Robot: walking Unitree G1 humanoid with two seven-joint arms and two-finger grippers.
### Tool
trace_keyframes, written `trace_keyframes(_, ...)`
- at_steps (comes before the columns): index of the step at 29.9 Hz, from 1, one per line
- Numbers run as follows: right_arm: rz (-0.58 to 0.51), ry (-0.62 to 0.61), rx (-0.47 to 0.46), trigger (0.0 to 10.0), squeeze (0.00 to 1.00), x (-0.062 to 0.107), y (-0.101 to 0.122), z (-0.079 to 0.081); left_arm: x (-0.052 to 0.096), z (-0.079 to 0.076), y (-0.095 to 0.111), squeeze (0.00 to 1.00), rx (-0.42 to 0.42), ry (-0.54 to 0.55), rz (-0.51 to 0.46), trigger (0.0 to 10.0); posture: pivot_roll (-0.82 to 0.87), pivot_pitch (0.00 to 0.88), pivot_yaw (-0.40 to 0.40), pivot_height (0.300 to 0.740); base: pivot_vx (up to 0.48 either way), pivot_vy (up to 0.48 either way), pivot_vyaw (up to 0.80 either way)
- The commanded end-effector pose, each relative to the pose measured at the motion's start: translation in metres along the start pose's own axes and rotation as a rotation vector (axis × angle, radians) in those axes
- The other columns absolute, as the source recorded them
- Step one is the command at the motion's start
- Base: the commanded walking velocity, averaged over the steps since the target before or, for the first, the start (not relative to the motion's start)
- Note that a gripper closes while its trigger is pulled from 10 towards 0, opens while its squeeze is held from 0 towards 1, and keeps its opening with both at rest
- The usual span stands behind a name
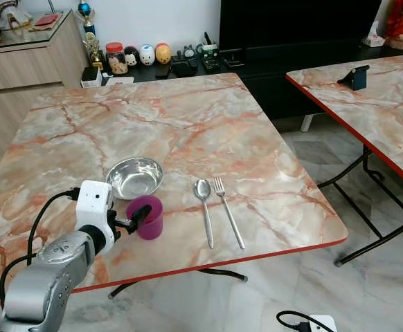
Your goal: Setting the table
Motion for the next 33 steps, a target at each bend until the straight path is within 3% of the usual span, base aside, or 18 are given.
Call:
trace_keyframes(1, -0.002, 0.003, 0.005, 10.0, 0.0, -0.0002, 0.0011, -0.0004, -0.002, -0.0015, 0.0027, 0.0, -0.009, 0.0, -0.01, 10.0, 0.02, 0.0, 0.016, 0.74, 0.0, 0.0, 0.0)
trace_keyframes(9, -0.002, 0.005, 0.006, 10.0, 0.0, -0.0002, 0.001, -0.0002, -0.0038, -0.0019, 0.0031, 0.0, -0.005, 0.006, -0.021, 9.6, 0.02, 0.0, 0.017, 0.74, 0.0, 0.0, 0.0)
trace_keyframes(17, -0.001, 0.009, 0.006, 10.0, 0.0, -0.0003, 0.0011, 0.0002, -0.0044, -0.0004, -0.0016, 0.0, -0.019, 0.013, 0.006, 9.8, 0.02, 0.0, 0.017, 0.74, 0.0, 0.0, 0.0)
trace_keyframes(18, -0.001, 0.01, 0.006, 10.0, 0.0, -0.0003, 0.0011, 0.0002, -0.0044, -0.0004, -0.0021, 0.0, -0.019, 0.012, 0.008, 7.7, 0.02, 0.0, 0.017, 0.74, 0.0, 0.0, 0.0)
trace_keyframes(19, -0.001, 0.01, 0.006, 10.0, 0.0, -0.0003, 0.001, 0.0003, -0.0044, -0.0003, -0.0023, 0.0, -0.019, 0.012, 0.008, 7.7, 0.02, 0.0, 0.017, 0.74, 0.0, 0.0, 0.0)
trace_keyframes(20, -0.001, 0.01, 0.006, 10.0, 0.0, -0.0003, 0.001, 0.0003, -0.0044, -0.0003, -0.0024, 0.0, -0.019, 0.012, 0.009, 4.0, 0.02, 0.0, 0.018, 0.74, 0.0, 0.0, 0.0)
trace_keyframes(21, -0.001, 0.01, 0.006, 10.0, 0.0, -0.0003, 0.001, 0.0003, -0.0044, -0.0003, -0.0024, 0.0, -0.019, 0.012, 0.009, 4.0, 0.02, 0.0, 0.018, 0.74, 0.0, 0.0, 0.0)
trace_keyframes(22, -0.001, 0.01, 0.006, 10.0, 0.0, -0.0003, 0.001, 0.0003, -0.0045, -0.0004, -0.0025, 0.0, -0.02, 0.012, 0.009, 2.4, 0.02, 0.0, 0.018, 0.74, 0.0, 0.0, 0.0)
trace_keyframes(23, -0.001, 0.01, 0.006, 10.0, 0.0, -0.0003, 0.001, 0.0004, -0.0046, -0.0004, -0.0026, 0.0, -0.02, 0.011, 0.009, 1.8, 0.02, 0.0, 0.018, 0.74, 0.0, 0.0, 0.0)
trace_keyframes(28, -0.002, 0.01, 0.005, 10.0, 0.0, -0.0002, 0.0009, 0.0004, -0.005, -0.001, -0.0023, 0.0, -0.02, 0.009, 0.007, 1.7, 0.02, 0.0, 0.019, 0.74, 0.0, 0.0, 0.0)
trace_keyframes(31, -0.001, 0.01, 0.005, 10.0, 0.0, -0.0002, 0.0008, 0.0003, -0.0054, -0.0014, -0.0023, 0.0, -0.021, 0.007, 0.007, 0.7, 0.02, 0.0, 0.019, 0.74, 0.0, 0.0, 0.0)
trace_keyframes(32, -0.001, 0.011, 0.005, 10.0, 0.0, -0.0002, 0.0008, 0.0004, -0.0054, -0.0014, -0.0021, 0.0, -0.023, 0.006, 0.007, 0.0, 0.02, 0.0, 0.02, 0.74, 0.0, 0.0, 0.0)
trace_keyframes(33, -0.001, 0.011, 0.005, 10.0, 0.0, -0.0002, 0.0008, 0.0004, -0.0054, -0.0014, -0.0021, 0.0, -0.023, 0.006, 0.007, 0.0, 0.02, 0.0, 0.02, 0.74, 0.0, 0.0, 0.0)
Point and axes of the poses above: a point about 5 cm out from each wrist's last joint towards the gripper, its own x axis pointing back from the gripper into the wrist, its own y axis along the axis of the wrist's last joint, z = x × y, the point moved 3 cm from there along -x, pointing out of the wrist towards the gripper, and after that the axes turned 15 degrees about x, right-handed, at the moved point
